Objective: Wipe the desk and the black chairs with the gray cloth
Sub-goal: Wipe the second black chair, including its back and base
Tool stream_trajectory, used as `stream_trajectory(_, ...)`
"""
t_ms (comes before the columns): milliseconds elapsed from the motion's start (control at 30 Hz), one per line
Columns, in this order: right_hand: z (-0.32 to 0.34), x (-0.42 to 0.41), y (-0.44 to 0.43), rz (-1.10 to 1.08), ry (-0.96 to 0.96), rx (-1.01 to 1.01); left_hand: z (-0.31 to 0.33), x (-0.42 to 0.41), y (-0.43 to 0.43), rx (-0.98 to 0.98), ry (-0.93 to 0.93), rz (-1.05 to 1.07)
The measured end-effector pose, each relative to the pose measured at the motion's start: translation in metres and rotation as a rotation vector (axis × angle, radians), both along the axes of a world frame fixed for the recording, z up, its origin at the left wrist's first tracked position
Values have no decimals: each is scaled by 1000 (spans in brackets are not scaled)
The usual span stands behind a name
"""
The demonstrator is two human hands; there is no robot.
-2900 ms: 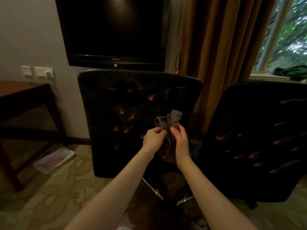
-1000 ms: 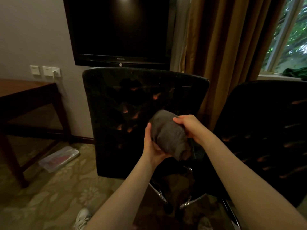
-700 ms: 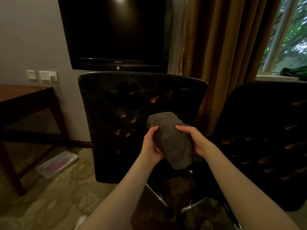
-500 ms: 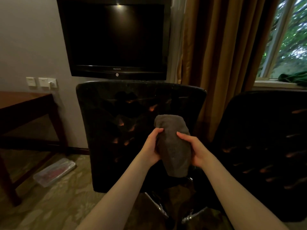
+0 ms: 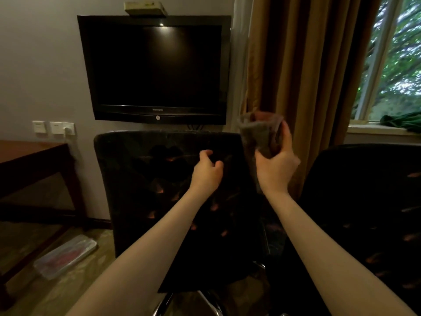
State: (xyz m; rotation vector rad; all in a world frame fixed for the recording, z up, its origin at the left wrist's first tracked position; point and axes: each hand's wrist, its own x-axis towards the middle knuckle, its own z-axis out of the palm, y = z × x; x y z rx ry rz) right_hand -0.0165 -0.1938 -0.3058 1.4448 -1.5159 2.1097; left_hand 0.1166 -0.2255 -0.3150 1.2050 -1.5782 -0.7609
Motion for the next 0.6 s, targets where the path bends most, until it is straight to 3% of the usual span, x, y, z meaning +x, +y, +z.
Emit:
stream_trajectory(100, 15, 12, -26, -214, 286, -220, 8, 18, -3, -203, 25, 85)
stream_trajectory(200, -1, 28, -59, -248, 718, -278, 9, 43, -9, -430, -17, 266)
stream_trajectory(267, -24, 43, -75, -326, 901, -268, 8, 59, -12, -539, -106, 364)
stream_trajectory(400, -46, 61, -92, -369, 796, -274, 14, 87, -27, -634, -353, 385)
stream_trajectory(500, -52, 62, -97, -378, 848, -333, 17, 98, -39, -577, -569, 432)
stream_trajectory(600, -57, 64, -103, -403, 877, -381, 15, 100, -46, -602, -527, 484)
